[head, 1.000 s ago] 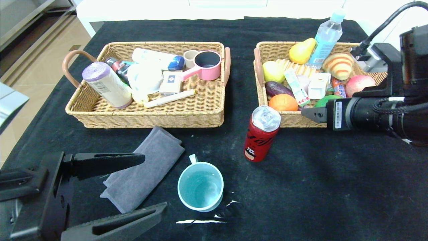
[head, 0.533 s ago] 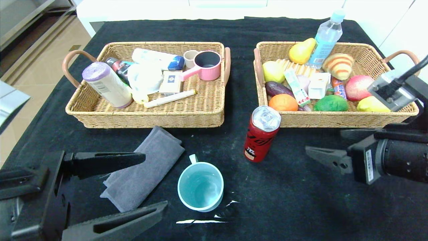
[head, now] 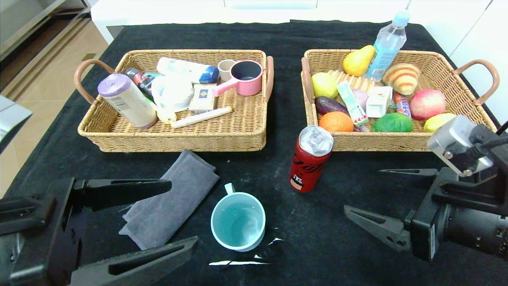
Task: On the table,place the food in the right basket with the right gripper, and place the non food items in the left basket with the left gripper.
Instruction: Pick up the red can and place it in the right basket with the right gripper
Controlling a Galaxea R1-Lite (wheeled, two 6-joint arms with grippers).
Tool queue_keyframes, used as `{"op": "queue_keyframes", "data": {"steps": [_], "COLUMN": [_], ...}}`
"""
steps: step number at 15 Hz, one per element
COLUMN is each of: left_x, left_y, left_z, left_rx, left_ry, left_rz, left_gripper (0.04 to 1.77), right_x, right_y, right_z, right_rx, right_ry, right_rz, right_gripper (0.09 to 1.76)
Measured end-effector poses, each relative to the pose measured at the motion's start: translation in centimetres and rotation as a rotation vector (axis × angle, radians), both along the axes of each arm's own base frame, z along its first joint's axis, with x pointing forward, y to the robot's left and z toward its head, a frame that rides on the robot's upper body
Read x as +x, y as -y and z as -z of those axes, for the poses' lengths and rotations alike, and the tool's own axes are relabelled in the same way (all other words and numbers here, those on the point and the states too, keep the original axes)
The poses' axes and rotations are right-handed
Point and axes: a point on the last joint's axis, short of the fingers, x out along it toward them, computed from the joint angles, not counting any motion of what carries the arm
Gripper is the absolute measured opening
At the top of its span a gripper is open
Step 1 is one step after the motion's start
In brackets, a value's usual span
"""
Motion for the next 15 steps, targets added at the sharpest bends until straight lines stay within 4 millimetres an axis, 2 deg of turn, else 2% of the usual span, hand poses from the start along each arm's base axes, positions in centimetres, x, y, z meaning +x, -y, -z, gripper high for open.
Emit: {"op": "queue_keyframes", "data": {"steps": [3, 5, 15], "left_x": [0.1, 0.2, 0.2], "left_y": [0.1, 0.1, 0.1], "left_z": [0.1, 0.1, 0.1], "left_rx": [0.004, 0.006, 0.006], "left_ry": [-0.005, -0.007, -0.006], "left_rz": [0.0, 0.0, 0.0], "left_gripper": [1.72, 1.72, 1.72], "right_x": [0.0, 0.6, 3.4], "right_y": [-0.9, -1.6, -5.2], "right_z": [0.7, 0.7, 0.8], "right_rx": [-0.037, -0.064, -0.018], "right_ry": [-0.005, 0.059, 0.172], "right_rz": [-0.031, -0.052, -0.026], "right_gripper": [1.7, 1.7, 1.7]}}
